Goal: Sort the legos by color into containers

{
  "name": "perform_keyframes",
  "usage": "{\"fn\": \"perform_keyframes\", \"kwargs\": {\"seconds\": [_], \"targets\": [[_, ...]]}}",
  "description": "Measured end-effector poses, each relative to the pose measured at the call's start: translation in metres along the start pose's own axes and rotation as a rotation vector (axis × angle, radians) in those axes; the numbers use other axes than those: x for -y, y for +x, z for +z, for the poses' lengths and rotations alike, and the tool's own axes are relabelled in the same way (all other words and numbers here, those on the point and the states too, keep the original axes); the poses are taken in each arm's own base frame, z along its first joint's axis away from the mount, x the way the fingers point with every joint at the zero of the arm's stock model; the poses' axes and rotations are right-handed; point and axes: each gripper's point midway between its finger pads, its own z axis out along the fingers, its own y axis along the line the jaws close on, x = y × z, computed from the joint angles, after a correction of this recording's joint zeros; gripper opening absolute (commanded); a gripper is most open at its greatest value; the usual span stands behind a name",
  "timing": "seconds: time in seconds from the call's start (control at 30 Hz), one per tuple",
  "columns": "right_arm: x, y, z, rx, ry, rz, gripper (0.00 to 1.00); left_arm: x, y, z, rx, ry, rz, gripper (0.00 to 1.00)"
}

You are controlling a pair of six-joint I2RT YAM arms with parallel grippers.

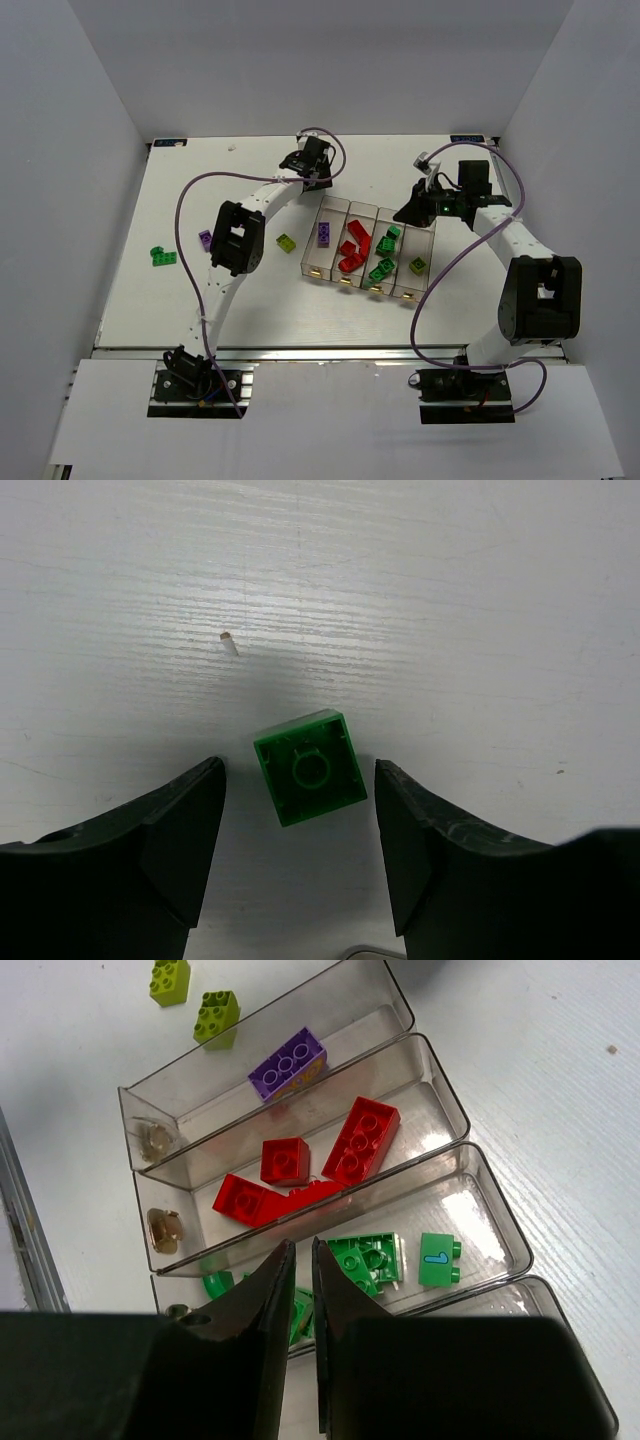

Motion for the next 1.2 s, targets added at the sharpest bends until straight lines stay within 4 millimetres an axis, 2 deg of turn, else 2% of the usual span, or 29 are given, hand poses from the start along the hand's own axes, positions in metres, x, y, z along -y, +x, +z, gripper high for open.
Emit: {"fn": "perform_keyframes", "kwargs": {"seconds": [0.3, 0.4, 0.43, 0.67, 0.77, 0.83, 0.9, 0.93, 1.0, 1.07, 1.2], "targets": [[-0.002, 0.005, -0.001, -0.003, -0.002, 0.026, 0.18, -0.008, 0.000, 0.003, 0.020, -0.049, 0.021, 0.62], [-0.002, 0.005, -0.001, -0.002, -0.002, 0.024, 0.17, -0.010, -0.001, 0.004, 0.026, -0.062, 0.028, 0.51], [-0.002, 0.005, -0.001, -0.002, -0.002, 0.024, 0.17, -0.011, -0.001, 0.004, 0.028, -0.064, 0.030, 0.45], [-0.002, 0.005, -0.001, -0.002, -0.004, 0.024, 0.16, -0.012, -0.002, 0.007, 0.056, -0.059, 0.042, 0.33], [-0.003, 0.005, -0.001, -0.002, -0.004, 0.024, 0.16, -0.015, 0.000, 0.003, 0.063, -0.057, 0.052, 0.18], [-0.003, 0.004, -0.001, -0.001, -0.004, 0.022, 0.15, -0.020, 0.005, -0.005, 0.053, -0.059, 0.061, 0.13], [-0.005, 0.003, -0.002, 0.001, -0.004, 0.020, 0.10, -0.026, 0.009, -0.016, 0.046, -0.062, 0.066, 0.08], [-0.005, 0.002, -0.003, 0.002, -0.004, 0.017, 0.04, -0.027, 0.008, -0.023, 0.049, -0.053, 0.063, 0.07], [-0.007, 0.001, -0.004, 0.004, -0.006, 0.015, 0.00, -0.032, 0.009, -0.043, 0.052, -0.039, 0.057, 0.03], [-0.009, 0.001, -0.004, 0.004, -0.013, 0.016, 0.00, -0.031, 0.002, -0.073, 0.062, 0.011, 0.039, 0.02], [-0.012, 0.004, -0.005, -0.004, -0.024, 0.023, 0.00, -0.011, -0.020, -0.141, 0.147, 0.219, -0.044, 0.02]]}}
